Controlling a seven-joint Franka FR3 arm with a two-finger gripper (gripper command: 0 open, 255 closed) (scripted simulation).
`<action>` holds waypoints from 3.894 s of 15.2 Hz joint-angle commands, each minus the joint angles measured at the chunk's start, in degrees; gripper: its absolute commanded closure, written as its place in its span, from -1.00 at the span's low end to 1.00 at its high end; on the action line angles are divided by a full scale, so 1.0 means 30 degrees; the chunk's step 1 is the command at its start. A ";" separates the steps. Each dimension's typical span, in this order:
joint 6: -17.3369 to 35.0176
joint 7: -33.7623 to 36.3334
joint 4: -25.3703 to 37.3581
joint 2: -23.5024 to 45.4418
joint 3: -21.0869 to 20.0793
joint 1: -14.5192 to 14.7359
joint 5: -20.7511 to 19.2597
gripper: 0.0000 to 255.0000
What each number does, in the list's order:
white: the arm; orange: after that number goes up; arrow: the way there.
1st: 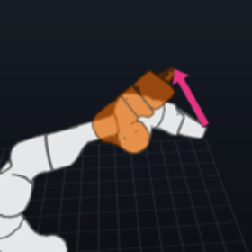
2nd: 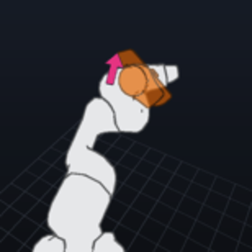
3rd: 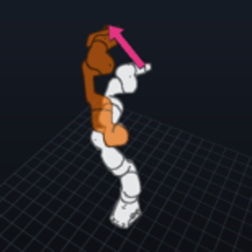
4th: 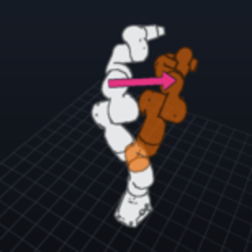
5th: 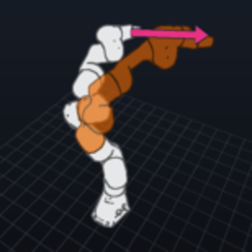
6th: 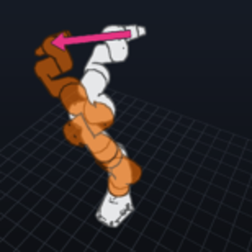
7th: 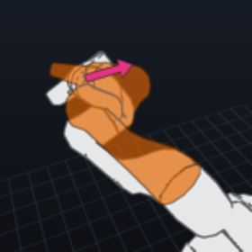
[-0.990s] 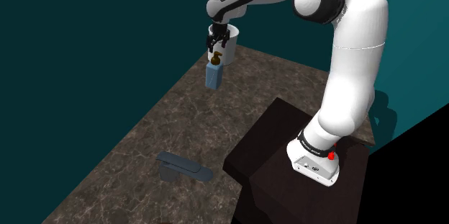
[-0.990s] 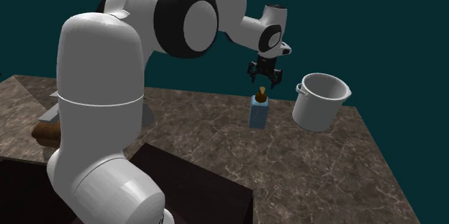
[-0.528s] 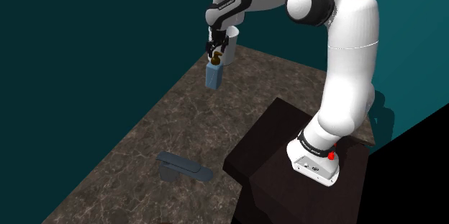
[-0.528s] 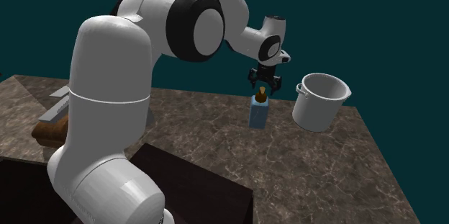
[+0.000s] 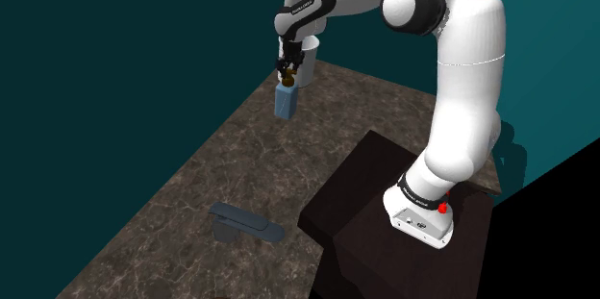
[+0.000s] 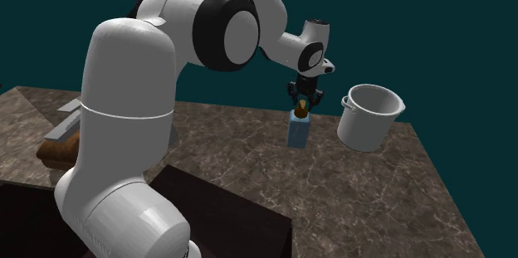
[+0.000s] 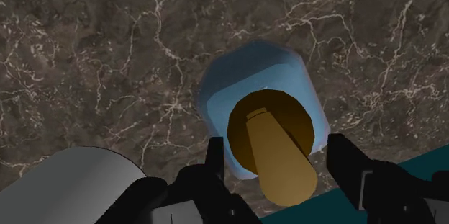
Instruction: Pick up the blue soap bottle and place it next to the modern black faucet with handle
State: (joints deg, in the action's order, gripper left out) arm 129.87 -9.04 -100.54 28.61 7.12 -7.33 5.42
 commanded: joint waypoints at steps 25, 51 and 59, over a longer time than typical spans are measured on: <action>-0.3291 0.0268 0.1362 -0.1947 0.0188 0.0108 -0.0370 1.00; -0.9454 0.0530 0.6319 -0.3169 0.0317 0.0065 -0.0647 1.00; -1.1642 0.0566 0.8776 -0.2900 0.0335 -0.0025 -0.0622 1.00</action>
State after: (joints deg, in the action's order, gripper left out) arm 96.05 -7.47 -75.62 19.64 8.15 -7.42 3.53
